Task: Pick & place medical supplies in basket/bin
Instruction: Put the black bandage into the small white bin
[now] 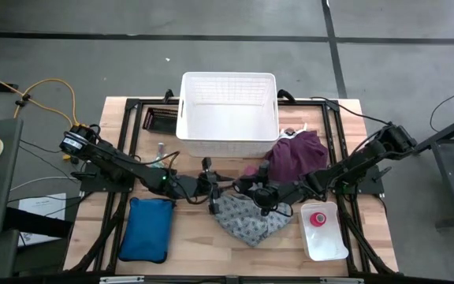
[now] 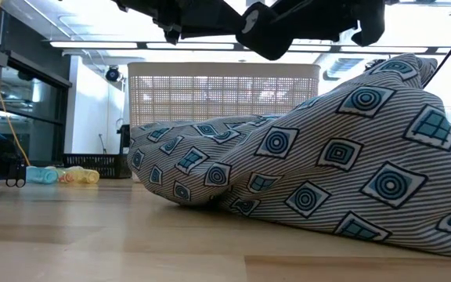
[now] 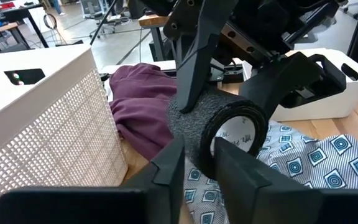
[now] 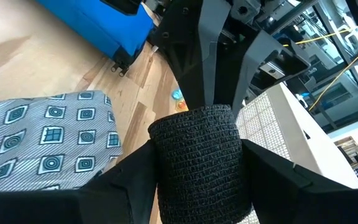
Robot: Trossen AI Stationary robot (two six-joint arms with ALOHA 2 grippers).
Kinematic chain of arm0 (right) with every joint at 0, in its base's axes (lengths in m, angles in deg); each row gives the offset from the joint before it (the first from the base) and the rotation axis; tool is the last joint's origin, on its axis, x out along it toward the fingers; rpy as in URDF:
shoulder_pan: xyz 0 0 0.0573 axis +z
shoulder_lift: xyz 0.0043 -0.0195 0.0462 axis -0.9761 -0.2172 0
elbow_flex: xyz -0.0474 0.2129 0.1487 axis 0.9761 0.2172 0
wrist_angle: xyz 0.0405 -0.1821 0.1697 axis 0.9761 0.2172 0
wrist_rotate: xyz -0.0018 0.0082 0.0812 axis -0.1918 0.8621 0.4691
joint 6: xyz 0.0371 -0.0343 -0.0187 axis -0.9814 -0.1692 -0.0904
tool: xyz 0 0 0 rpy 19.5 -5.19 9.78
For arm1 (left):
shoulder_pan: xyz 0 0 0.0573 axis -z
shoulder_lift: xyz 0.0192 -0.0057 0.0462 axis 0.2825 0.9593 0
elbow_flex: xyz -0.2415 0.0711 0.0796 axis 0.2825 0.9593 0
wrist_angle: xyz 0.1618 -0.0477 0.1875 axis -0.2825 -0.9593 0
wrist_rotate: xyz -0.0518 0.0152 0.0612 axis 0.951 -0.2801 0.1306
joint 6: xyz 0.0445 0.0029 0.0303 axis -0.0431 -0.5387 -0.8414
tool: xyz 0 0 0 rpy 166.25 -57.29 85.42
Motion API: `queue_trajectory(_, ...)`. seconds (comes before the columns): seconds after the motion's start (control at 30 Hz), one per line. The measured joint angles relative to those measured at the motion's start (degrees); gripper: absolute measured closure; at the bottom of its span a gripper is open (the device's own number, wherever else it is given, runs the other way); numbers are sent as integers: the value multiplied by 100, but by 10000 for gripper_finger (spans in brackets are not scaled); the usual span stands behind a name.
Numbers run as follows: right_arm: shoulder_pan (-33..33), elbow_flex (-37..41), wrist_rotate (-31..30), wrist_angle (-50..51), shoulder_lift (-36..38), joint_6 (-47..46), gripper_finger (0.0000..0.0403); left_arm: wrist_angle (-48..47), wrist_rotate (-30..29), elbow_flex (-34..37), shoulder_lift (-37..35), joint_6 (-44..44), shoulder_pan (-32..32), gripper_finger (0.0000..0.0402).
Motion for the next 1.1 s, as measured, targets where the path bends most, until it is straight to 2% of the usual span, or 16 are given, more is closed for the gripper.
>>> queue_trajectory(0.27,141,0,-333,2,0,-1,202,0,0,0,0,-22,47,275)
queue_trajectory(0.53,603,0,-1749,177,0,-80,202,20,0,0,0,-26,174,273)
queue_trajectory(0.73,1169,2,-2914,545,0,-1001,202,19,1,0,0,-37,181,273)
queue_trajectory(1.1,2476,2,-4311,662,2,-2419,202,22,2,0,0,9,181,273)
